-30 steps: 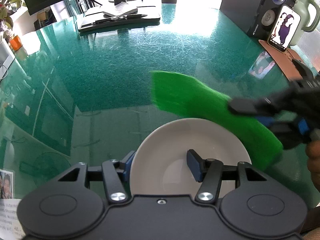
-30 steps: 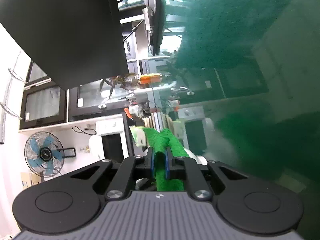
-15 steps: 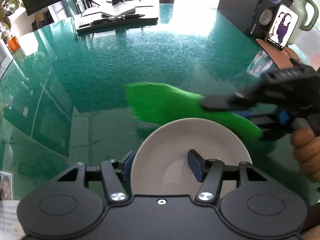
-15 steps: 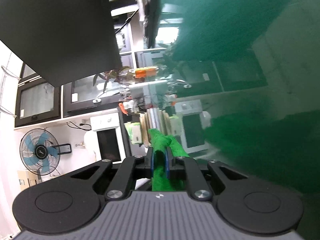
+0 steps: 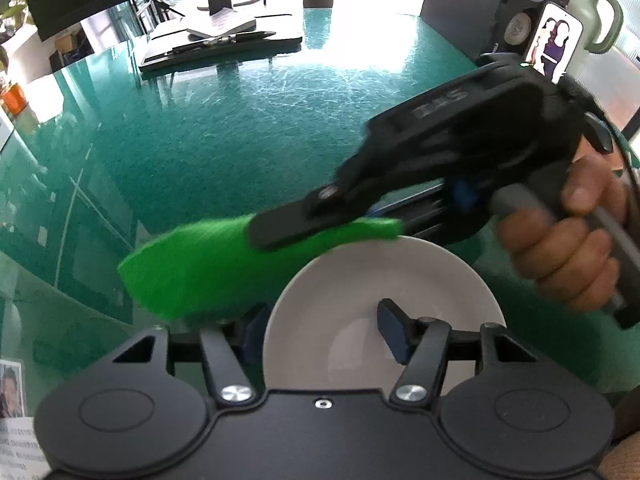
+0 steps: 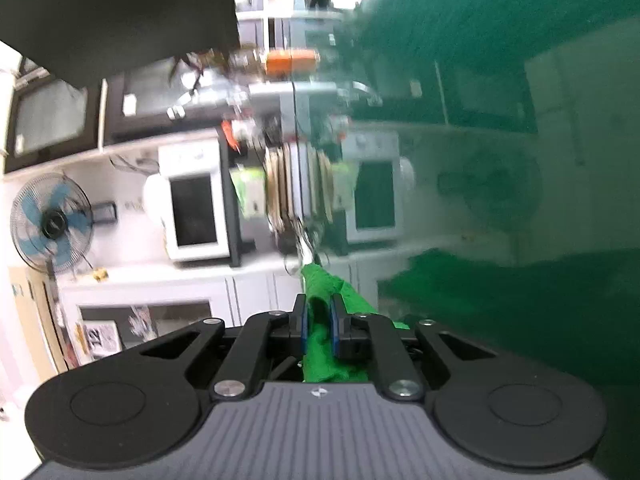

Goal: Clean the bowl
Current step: 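Hold the white bowl with the left tool while the right tool sweeps the green cloth across its rim, then tilt the bowl with the left tool while the right tool wipes its outer wall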

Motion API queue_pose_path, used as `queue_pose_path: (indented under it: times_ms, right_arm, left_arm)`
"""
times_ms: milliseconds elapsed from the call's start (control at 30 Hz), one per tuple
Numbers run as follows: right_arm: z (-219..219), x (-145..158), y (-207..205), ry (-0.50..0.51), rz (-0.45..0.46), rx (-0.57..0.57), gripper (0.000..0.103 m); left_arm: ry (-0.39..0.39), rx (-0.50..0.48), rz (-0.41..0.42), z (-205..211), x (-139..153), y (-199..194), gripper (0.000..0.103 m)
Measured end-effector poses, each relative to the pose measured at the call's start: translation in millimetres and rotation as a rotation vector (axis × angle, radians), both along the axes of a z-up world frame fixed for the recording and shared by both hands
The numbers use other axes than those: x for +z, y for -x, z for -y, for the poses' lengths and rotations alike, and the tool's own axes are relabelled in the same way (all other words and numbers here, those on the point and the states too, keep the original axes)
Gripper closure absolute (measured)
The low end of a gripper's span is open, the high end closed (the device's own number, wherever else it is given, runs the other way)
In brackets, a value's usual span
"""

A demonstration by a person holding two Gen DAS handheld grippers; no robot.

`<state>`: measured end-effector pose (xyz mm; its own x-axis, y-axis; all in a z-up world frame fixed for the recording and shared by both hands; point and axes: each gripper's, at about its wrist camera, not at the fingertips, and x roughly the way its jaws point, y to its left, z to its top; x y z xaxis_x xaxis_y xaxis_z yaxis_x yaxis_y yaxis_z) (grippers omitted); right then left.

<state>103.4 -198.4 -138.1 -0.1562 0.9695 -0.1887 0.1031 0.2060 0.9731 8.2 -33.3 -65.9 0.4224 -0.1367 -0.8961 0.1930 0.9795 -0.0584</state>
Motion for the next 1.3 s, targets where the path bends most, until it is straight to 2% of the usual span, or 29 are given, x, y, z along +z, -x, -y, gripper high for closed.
queue_pose_path:
  times_ms: [33, 100, 167, 267, 333, 400, 533, 667, 767, 800, 900, 1033, 1100, 1167, 1300]
  right_arm:
    - [3.4, -0.4, 1.4, -0.001, -0.007, -0.005, 0.091]
    - [14.8, -0.5, 5.3, -0.002, -0.018, -0.020, 0.091]
    - [40.1, 1.9, 12.3, 0.006, -0.024, -0.050, 0.091]
    - [71.7, 5.7, 22.0, 0.022, -0.032, -0.102, 0.091]
    - [93.7, 8.0, 30.1, 0.027, -0.034, -0.137, 0.091]
    - [113.9, 9.2, 38.6, 0.033, -0.039, -0.172, 0.091]
    - [139.8, 3.9, 55.1, 0.047, -0.066, -0.264, 0.091]
    - [141.3, 0.5, 57.2, 0.007, -0.070, -0.322, 0.091]
    - [130.6, 1.8, 51.6, -0.004, -0.050, -0.324, 0.091]
    - [128.1, 2.5, 49.1, -0.004, -0.046, -0.321, 0.091]
    - [117.3, 6.2, 40.9, 0.001, -0.019, -0.301, 0.091]
    - [108.9, 8.2, 33.3, 0.026, 0.014, -0.280, 0.091]
    - [112.6, 5.5, 36.3, 0.029, 0.005, -0.288, 0.091]
    - [118.1, 4.4, 46.4, 0.022, -0.012, -0.291, 0.091]
    - [130.1, -1.4, 65.8, -0.002, -0.060, -0.333, 0.091]
  left_arm:
    - [0.005, 0.002, -0.002, -0.9, -0.2, 0.0, 0.039]
    - [0.023, -0.012, -0.008, -1.8, -2.8, 0.6, 0.029]
    - [0.020, -0.044, -0.007, 1.9, -3.7, 0.9, 0.023]
    - [0.019, -0.092, -0.008, 9.1, -4.4, -0.6, 0.021]
    - [0.027, -0.115, -0.020, 11.3, -2.6, -5.5, 0.025]
    - [0.049, -0.080, -0.025, 5.7, 2.6, -9.2, 0.039]
    - [0.111, 0.053, -0.036, -14.0, 14.5, -2.4, 0.029]
    - [0.139, 0.114, -0.086, -20.2, 15.9, 23.7, 0.031]
    - [0.079, 0.071, -0.119, -6.1, 8.2, 36.6, 0.074]
    - [0.087, 0.062, -0.112, -4.9, 8.8, 36.4, 0.080]
    - [0.060, 0.029, -0.097, -3.4, 11.6, 33.4, 0.082]
    - [-0.029, -0.126, -0.011, -5.6, 12.1, 8.4, 0.081]
    - [-0.067, -0.169, 0.019, -5.4, 11.3, -1.1, 0.072]
    - [-0.171, -0.234, 0.066, -1.3, 11.9, -13.9, 0.069]
    - [-0.223, -0.266, 0.082, 4.3, 10.2, -20.1, 0.068]
